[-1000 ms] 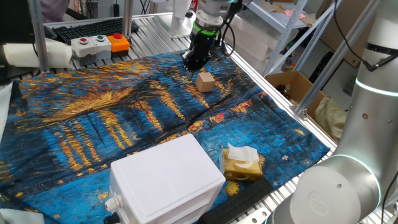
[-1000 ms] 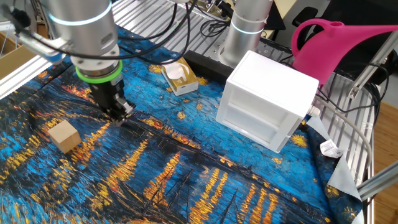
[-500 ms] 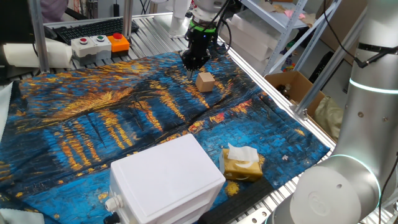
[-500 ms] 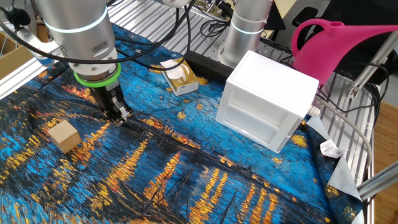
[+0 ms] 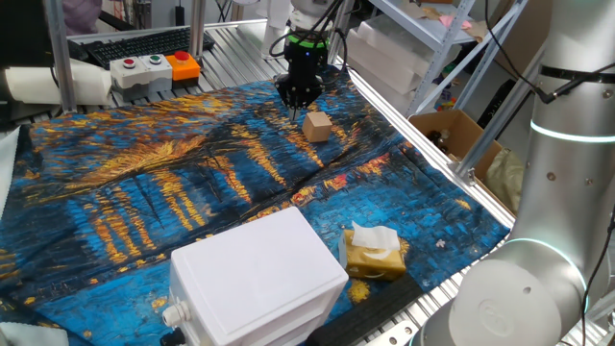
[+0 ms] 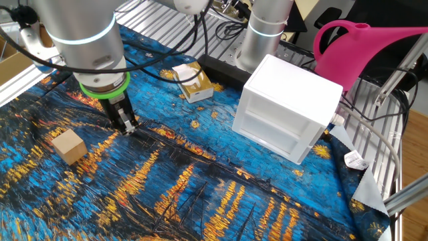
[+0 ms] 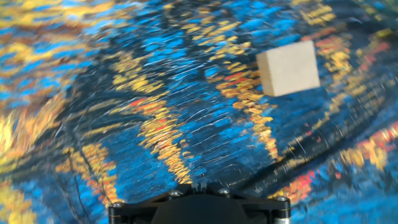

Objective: Pick up the small block on the left and move it to the right

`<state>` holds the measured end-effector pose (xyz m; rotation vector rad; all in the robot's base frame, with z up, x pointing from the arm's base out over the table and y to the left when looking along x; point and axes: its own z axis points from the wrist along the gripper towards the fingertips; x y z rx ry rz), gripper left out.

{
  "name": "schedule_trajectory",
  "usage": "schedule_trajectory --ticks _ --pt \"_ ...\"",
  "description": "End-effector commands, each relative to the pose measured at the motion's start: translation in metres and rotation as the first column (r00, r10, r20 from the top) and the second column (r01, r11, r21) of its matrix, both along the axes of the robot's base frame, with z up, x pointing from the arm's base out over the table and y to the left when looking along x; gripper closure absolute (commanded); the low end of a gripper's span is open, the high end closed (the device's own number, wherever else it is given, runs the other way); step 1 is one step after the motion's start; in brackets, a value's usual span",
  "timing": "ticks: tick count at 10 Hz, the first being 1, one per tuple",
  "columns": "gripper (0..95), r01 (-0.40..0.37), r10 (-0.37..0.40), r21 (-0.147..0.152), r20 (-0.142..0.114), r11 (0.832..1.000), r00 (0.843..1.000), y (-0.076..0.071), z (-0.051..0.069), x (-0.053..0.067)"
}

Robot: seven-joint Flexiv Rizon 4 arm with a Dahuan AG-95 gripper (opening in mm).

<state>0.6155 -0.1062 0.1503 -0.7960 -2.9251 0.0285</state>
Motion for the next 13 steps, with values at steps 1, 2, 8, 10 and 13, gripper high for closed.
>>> schedule_trajectory --ticks 1,2,8,10,13 --pt "95.0 0.076 -0.076 -0.013 -0.004 0.997 0.997 -0.0004 0.0003 -0.0010" --pt "95.0 0.091 -0.091 -0.016 -0.004 0.996 0.996 -0.0004 0.0003 -0.0010" --pt "95.0 0.111 -0.111 0.009 0.000 0.994 0.994 -0.0004 0.0003 -0.0010" --pt "95.0 0.090 -0.090 -0.003 0.004 0.996 0.996 -0.0004 0.0003 -0.0010" --pt "95.0 0.017 -0.017 -0.079 0.007 0.997 1.000 -0.0005 0.0002 -0.0009"
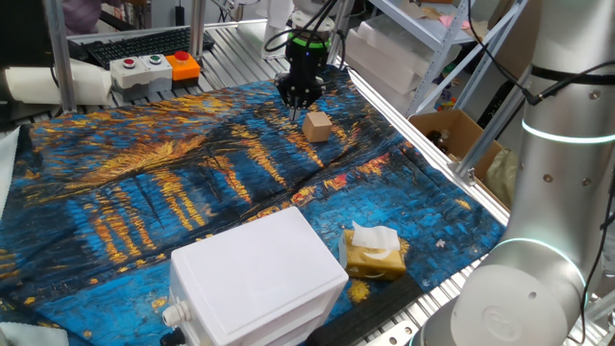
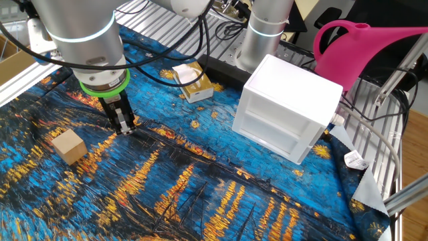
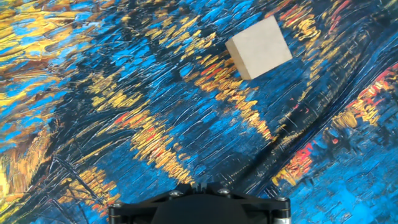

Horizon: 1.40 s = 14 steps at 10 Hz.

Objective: Pick up the small block on the left and move it to the right

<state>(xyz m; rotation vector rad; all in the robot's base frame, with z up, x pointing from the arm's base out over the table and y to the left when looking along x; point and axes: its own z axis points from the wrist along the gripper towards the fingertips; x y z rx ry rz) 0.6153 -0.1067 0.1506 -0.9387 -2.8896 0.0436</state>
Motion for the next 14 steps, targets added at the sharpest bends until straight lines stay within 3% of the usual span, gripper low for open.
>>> schedule_trajectory --ticks 1,4,6,10,14 --pt "95.0 -0.075 0.075 -0.063 -0.004 0.995 0.997 -0.001 0.000 -0.001" --pt "95.0 -0.136 0.135 -0.047 -0.019 0.990 0.991 -0.016 -0.001 -0.001" --pt "95.0 -0.197 0.197 -0.031 -0.025 0.980 0.980 -0.040 0.000 0.008" --pt "95.0 -0.264 0.264 -0.017 -0.023 0.964 0.964 -0.067 -0.001 0.023" --pt "95.0 -0.351 0.351 -0.009 -0.018 0.936 0.936 -0.098 -0.006 0.036"
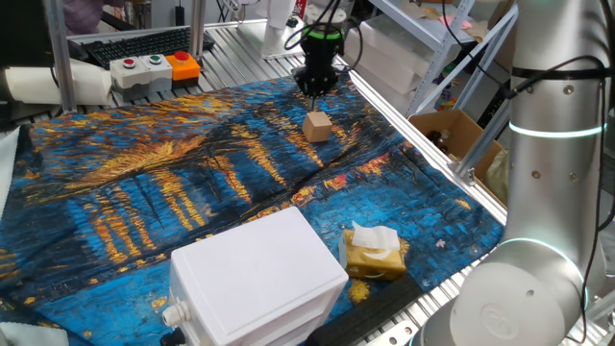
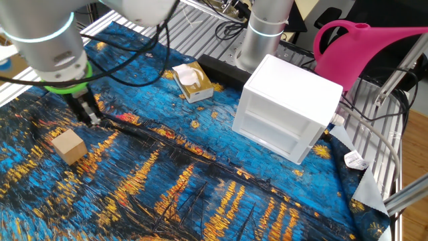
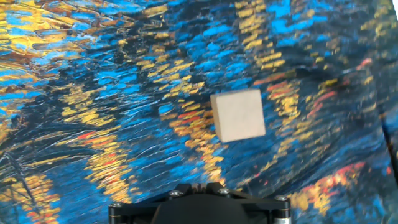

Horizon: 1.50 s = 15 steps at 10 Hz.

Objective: Pick up the small block on the left and move it to the right

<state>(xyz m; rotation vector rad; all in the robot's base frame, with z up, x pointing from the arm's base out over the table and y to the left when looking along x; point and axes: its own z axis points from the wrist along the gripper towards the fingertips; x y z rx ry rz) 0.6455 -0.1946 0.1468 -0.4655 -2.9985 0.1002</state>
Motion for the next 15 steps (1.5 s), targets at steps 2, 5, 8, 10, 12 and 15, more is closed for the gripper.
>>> schedule_trajectory --ticks 2,5,8,10,12,15 --pt "95.0 -0.077 0.077 0.007 0.006 0.997 0.997 -0.022 -0.004 0.014" --pt "95.0 -0.123 0.123 0.010 0.009 0.992 0.992 -0.035 0.000 0.038" --pt "95.0 -0.160 0.160 0.017 0.005 0.987 0.987 -0.049 -0.001 0.053" --pt "95.0 -0.126 0.125 0.013 0.009 0.992 0.992 -0.050 -0.001 0.053" --pt "95.0 -0.092 0.092 0.009 0.021 0.996 0.996 -0.050 -0.001 0.053" --pt "19.0 -0.079 0.079 0.000 0.037 0.997 0.996 -0.049 -0.002 0.053"
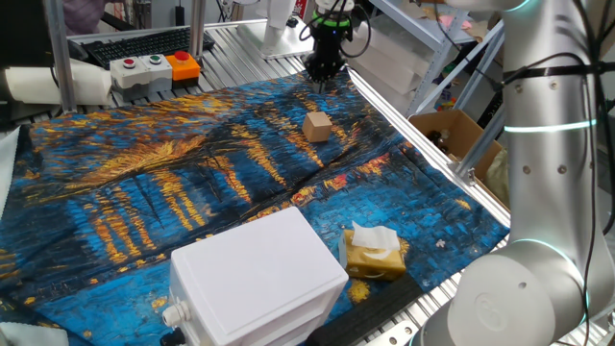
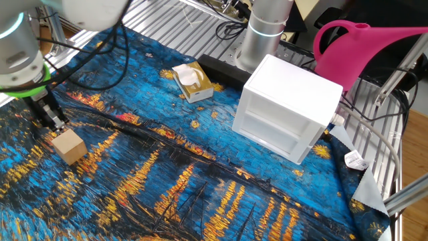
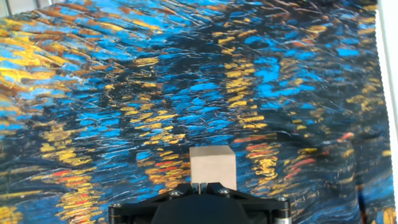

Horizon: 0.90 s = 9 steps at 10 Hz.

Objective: Pick up the small block on the left and move it to the right

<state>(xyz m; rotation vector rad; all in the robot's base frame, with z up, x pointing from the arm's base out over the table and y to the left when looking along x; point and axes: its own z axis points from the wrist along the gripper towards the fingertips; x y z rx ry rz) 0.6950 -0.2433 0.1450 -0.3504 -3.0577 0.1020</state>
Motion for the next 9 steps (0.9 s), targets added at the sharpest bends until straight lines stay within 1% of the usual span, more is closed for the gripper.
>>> schedule_trajectory --ticks 1,5,6,9 --pt "0.0 0.003 -0.003 0.004 -0.002 1.000 1.000 -0.001 0.000 0.004" --pt "0.0 0.000 -0.001 0.007 0.005 1.000 1.000 -0.001 -0.001 0.004" --pt "0.0 -0.006 0.006 0.009 0.003 1.000 1.000 0.000 -0.002 0.004" --pt "0.0 -0.017 0.017 0.014 0.014 1.000 1.000 -0.004 -0.016 0.008"
